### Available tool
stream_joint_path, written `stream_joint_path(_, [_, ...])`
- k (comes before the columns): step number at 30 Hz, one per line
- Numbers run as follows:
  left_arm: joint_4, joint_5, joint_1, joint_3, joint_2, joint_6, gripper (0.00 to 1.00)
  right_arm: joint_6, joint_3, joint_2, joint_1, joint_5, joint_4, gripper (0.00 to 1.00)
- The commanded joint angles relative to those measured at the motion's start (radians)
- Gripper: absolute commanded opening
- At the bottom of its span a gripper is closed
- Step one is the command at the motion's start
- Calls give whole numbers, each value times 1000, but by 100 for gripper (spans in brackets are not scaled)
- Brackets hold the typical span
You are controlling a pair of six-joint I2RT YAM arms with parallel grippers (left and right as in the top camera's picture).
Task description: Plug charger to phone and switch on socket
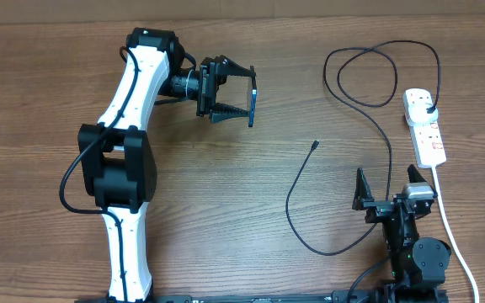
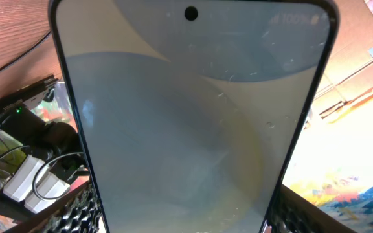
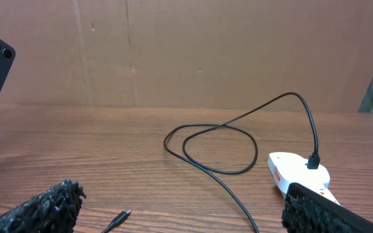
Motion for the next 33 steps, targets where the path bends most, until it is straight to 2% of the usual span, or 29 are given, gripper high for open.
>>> stream_joint_path(1, [-3, 63, 0, 28, -3, 16, 69, -5, -10, -7, 2, 6, 7, 100])
stream_joint_path(20, [-3, 47, 0, 28, -3, 24, 69, -5, -10, -7, 2, 6, 7, 100])
stream_joint_path(30, [16, -19, 5, 28, -3, 24, 69, -5, -10, -7, 2, 6, 7, 100])
stream_joint_path(33, [24, -83, 5, 28, -3, 23, 69, -5, -10, -7, 2, 6, 7, 100])
